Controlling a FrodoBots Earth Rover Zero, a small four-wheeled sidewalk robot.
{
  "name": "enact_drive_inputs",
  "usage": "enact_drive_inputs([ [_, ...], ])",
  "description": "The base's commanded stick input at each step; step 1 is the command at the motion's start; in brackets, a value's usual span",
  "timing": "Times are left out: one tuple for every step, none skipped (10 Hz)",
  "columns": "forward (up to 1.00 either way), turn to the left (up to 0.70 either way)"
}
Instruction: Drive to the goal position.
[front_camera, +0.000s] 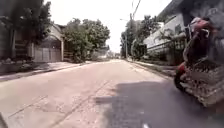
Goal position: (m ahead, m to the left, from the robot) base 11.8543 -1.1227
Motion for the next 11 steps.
enact_drive_inputs([
  [1.00, -0.09],
  [1.00, -0.14],
  [1.00, -0.06],
  [1.00, 0.00],
  [1.00, 0.00],
  [1.00, 0.00],
  [1.00, 0.00],
  [1.00, 0.00],
  [1.00, 0.00],
  [1.00, 0.00],
  [1.00, 0.00],
])
